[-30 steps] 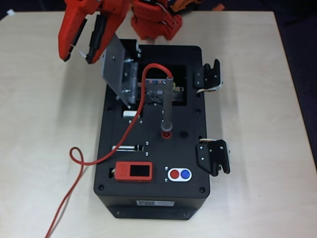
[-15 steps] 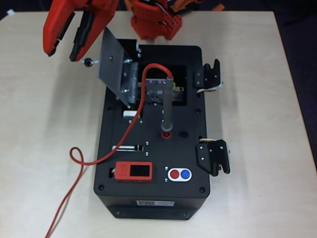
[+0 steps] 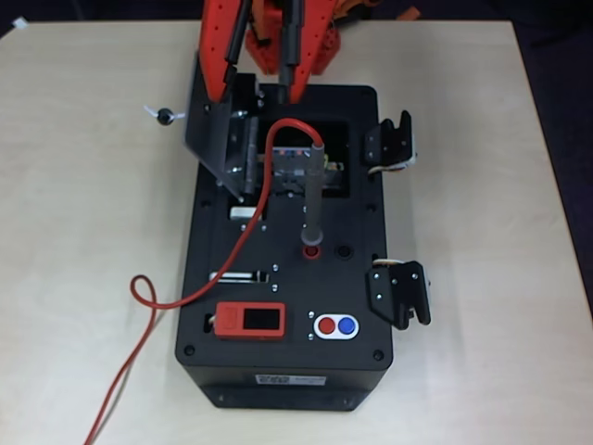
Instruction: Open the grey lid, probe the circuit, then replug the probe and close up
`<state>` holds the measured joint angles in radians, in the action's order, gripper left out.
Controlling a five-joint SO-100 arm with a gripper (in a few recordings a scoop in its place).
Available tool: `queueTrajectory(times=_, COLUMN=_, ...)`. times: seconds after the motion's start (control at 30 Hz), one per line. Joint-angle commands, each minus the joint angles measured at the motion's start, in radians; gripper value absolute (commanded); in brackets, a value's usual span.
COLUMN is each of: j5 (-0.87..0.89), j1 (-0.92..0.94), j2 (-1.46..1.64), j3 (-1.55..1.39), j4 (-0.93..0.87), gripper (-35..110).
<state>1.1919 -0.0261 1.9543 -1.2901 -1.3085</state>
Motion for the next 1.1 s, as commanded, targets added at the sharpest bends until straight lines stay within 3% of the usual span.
queueTrajectory(times=0.0, j5=0.224, j1=-0.08, j2=0.112, j3=-0.173, j4=0.077, gripper=20)
queueTrajectory(times=0.17, j5=0.451, j1=-0.14, j2=0.181, j3=-0.35, j4=0.219, gripper=21)
queueTrajectory(times=0.6, j5=0.649, j1=-0.175, j2=0.044, j3=-0.318, j4=0.336, gripper=20)
queueTrajectory(times=0.77, j5=0.603, j1=-0.169, j2=-0.044, j3=-0.299, j4=0.36, gripper=19)
queueTrajectory(times=1.07, j5=0.44, j1=-0.114, j2=-0.209, j3=-0.169, j4=0.222, gripper=18)
